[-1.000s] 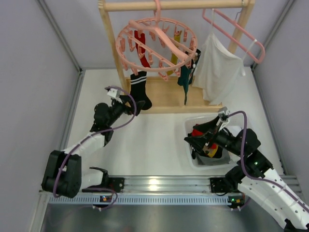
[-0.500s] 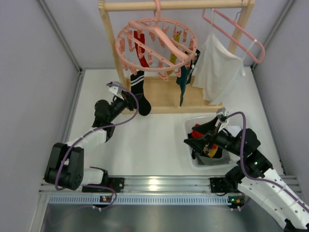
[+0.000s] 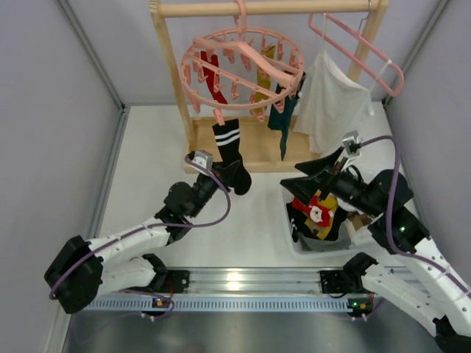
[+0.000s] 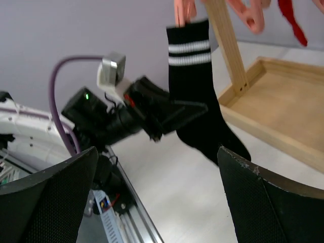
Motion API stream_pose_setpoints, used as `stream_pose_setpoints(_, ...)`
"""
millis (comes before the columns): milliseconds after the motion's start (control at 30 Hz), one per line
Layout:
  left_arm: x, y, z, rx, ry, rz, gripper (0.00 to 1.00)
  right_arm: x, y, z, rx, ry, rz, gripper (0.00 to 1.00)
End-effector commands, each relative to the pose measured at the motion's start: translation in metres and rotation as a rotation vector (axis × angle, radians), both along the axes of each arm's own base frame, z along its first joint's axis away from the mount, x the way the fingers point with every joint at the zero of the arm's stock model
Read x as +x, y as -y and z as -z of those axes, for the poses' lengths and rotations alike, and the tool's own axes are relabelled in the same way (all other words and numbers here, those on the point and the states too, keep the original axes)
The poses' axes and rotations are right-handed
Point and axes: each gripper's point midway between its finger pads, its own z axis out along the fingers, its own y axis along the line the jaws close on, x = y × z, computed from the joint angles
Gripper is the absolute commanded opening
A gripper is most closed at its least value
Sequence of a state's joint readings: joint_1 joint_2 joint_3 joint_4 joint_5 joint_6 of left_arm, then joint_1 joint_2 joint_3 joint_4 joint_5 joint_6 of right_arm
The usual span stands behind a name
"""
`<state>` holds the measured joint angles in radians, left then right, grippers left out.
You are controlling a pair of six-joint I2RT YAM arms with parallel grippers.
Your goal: Remove the socks clipped to the hanger
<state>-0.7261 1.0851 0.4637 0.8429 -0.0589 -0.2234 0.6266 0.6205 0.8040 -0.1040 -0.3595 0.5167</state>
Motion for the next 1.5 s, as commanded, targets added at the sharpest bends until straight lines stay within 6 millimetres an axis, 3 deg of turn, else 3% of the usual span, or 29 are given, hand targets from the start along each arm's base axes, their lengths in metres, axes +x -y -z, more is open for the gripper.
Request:
stream_pose_setpoints(0,0.013,-0.016,-0.002,0.024,-0.035,-0.267,0.0,0.015,0.009,-0.041,-0.01,0.014,0.109,0.96)
stream_pose_setpoints(33,0.015,-0.012,-0.004,0.035,-0.041,-0.304,0.0,0.029,0.007,-0.038,-0.04,-0.015,0.145,0.95)
stream_pose_setpoints(67,0.007,0.0,-0.002,0.073,-0.035,-0.302,0.0,0.03,0.009,-0.05,-0.062,-0.012,0.158,0.93)
stream_pose_setpoints(133,0.008,-0.002,-0.01,0.084,-0.047,-0.412,0.0,0.048,0.006,-0.05,-0.117,-0.036,0.205,0.9)
stream_pose_setpoints(167,0.002,0.011,-0.001,0.138,-0.048,-0.416,0.0,0.052,0.005,-0.052,-0.15,-0.028,0.217,0.86)
stream_pose_setpoints(200,0.001,0.015,-0.002,0.142,-0.052,-0.43,0.0,0.052,0.008,-0.066,-0.167,-0.022,0.235,0.85)
stream_pose_setpoints(233,0.001,0.017,-0.005,0.159,-0.047,-0.458,0.0,0.067,0.006,-0.059,-0.218,-0.05,0.288,0.83)
stream_pose_setpoints(267,-0.003,0.027,0.001,0.186,-0.047,-0.448,0.0,0.067,0.006,-0.081,-0.219,-0.008,0.307,0.78)
stream_pose_setpoints(300,-0.003,0.031,-0.001,0.189,-0.046,-0.455,0.0,0.069,0.005,-0.077,-0.266,-0.027,0.319,0.76)
stream_pose_setpoints(333,-0.004,0.036,0.004,0.212,-0.049,-0.462,0.0,0.079,0.0,-0.089,-0.296,-0.002,0.361,0.72)
stream_pose_setpoints(367,-0.004,0.04,0.006,0.225,-0.049,-0.467,0.0,0.082,-0.003,-0.091,-0.328,0.0,0.384,0.71)
stream_pose_setpoints(400,-0.003,0.043,0.002,0.224,-0.046,-0.474,0.0,0.095,-0.007,-0.072,-0.428,-0.033,0.437,0.71)
stream_pose_setpoints(433,-0.006,0.046,0.002,0.245,-0.04,-0.484,0.0,0.098,-0.011,-0.073,-0.471,-0.014,0.446,0.7)
stream_pose_setpoints(467,-0.006,0.048,0.004,0.259,-0.039,-0.492,0.0,0.091,-0.02,-0.092,-0.468,0.015,0.437,0.7)
stream_pose_setpoints(500,-0.006,0.054,0.003,0.267,-0.035,-0.491,0.0,0.098,-0.032,-0.076,-0.549,-0.001,0.441,0.69)
stream_pose_setpoints(533,-0.008,0.06,0.004,0.289,-0.024,-0.482,0.0,0.103,-0.031,-0.076,-0.594,0.012,0.487,0.66)
stream_pose_setpoints(567,-0.009,0.061,0.004,0.299,-0.024,-0.495,0.0,0.098,-0.039,-0.09,-0.583,0.039,0.478,0.66)
stream_pose_setpoints(600,-0.008,0.066,0.005,0.309,-0.022,-0.494,0.0,0.099,-0.043,-0.09,-0.603,0.045,0.488,0.66)
stream_pose_setpoints(633,-0.01,0.069,0.005,0.323,-0.015,-0.49,0.0,0.107,-0.048,-0.078,-0.676,0.045,0.519,0.65)
stream_pose_setpoints(667,-0.011,0.071,0.004,0.328,-0.011,-0.489,0.0,0.104,-0.052,-0.087,-0.67,0.062,0.523,0.64)
stream_pose_setpoints(700,-0.011,0.076,0.005,0.341,-0.006,-0.489,0.0,0.112,-0.055,-0.078,-0.72,0.062,0.566,0.64)
stream_pose_setpoints(933,-0.009,0.088,0.004,0.424,0.018,-0.536,0.0,0.121,-0.052,-0.079,-0.834,0.101,0.707,0.61)
stream_pose_setpoints(1200,-0.009,0.104,0.003,0.455,0.033,-0.54,0.0,0.13,-0.061,-0.078,-0.887,0.127,0.743,0.57)
stream_pose_setpoints(1467,-0.008,0.11,0.0,0.452,0.036,-0.544,0.0,0.137,-0.068,-0.06,-0.938,0.126,0.775,0.57)
